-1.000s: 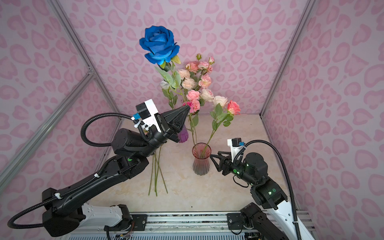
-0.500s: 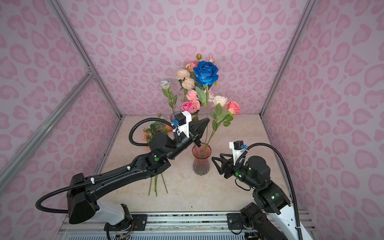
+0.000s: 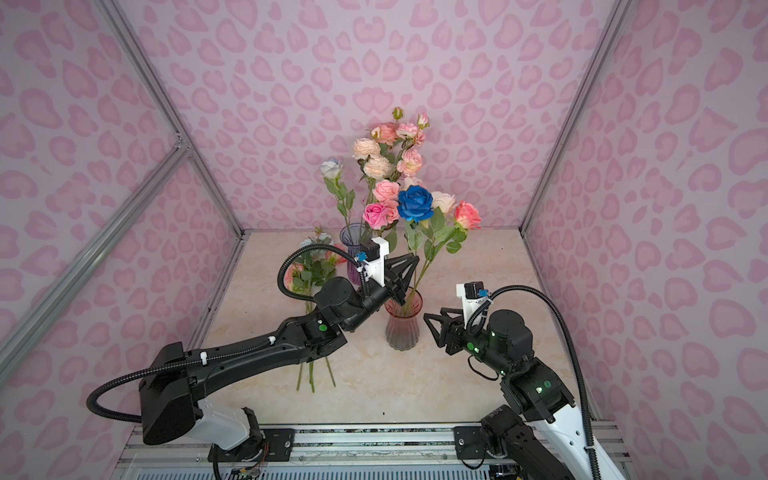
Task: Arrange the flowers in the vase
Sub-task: 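Carry the blue rose over the pink-grey vase and lower its stem in, then open the left gripper and move it back to the rose bunch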
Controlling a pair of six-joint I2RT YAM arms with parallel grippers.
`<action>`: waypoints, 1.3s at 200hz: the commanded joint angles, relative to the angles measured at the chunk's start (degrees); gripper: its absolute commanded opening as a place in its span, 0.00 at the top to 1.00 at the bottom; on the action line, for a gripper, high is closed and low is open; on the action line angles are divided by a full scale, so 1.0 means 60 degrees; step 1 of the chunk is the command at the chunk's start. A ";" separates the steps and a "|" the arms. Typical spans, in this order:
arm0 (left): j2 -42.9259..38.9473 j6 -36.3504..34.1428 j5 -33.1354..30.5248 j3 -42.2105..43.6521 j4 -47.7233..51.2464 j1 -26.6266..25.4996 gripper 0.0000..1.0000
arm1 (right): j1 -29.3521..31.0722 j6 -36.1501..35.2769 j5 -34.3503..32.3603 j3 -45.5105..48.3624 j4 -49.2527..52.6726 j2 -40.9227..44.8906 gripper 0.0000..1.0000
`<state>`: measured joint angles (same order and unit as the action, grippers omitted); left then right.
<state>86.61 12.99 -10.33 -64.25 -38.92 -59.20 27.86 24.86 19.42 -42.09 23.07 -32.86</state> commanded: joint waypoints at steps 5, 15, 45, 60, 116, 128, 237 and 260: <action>-0.0017 0.0019 -0.0179 0.0200 -0.0035 -0.0036 0.82 | -0.0003 -0.0041 -0.0124 -0.0035 -0.0376 -0.0074 0.41; -0.0069 0.0017 -0.0190 0.0317 0.0008 -0.0039 0.80 | -0.0012 -0.0044 -0.0142 -0.0053 -0.0375 -0.0077 0.41; -0.0441 -0.0207 -0.0386 0.0450 0.0455 -0.0288 0.76 | -0.0007 -0.0054 -0.0175 -0.0095 -0.0344 -0.0106 0.41; -0.0859 -0.0479 -0.0449 0.0528 0.0742 -0.0488 0.72 | 0.0000 -0.0029 -0.0230 -0.0072 -0.0395 -0.0066 0.41; -0.3424 -0.0570 -0.1401 0.1849 0.2788 -0.0866 0.50 | 0.0014 -0.0063 0.1081 0.0089 -0.0592 -0.0280 0.40; -0.4130 -0.0341 -0.2291 0.2320 0.3315 -0.0851 0.44 | 0.0014 -0.0113 0.1377 0.0207 -0.0514 -0.0226 0.39; -0.6032 0.2920 -0.3416 0.3801 0.8449 0.2992 0.20 | 0.0066 -0.0175 0.1069 0.0203 -0.0318 -0.0370 0.38; -0.4651 0.3762 -0.1598 0.3703 0.8913 0.4926 0.23 | 0.0128 -0.0120 0.0934 0.0404 -0.0213 -0.0121 0.38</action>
<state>52.86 28.47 -29.65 -41.58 8.54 -37.45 28.32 23.42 25.06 -40.64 21.80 -34.50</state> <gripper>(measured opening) 0.798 0.621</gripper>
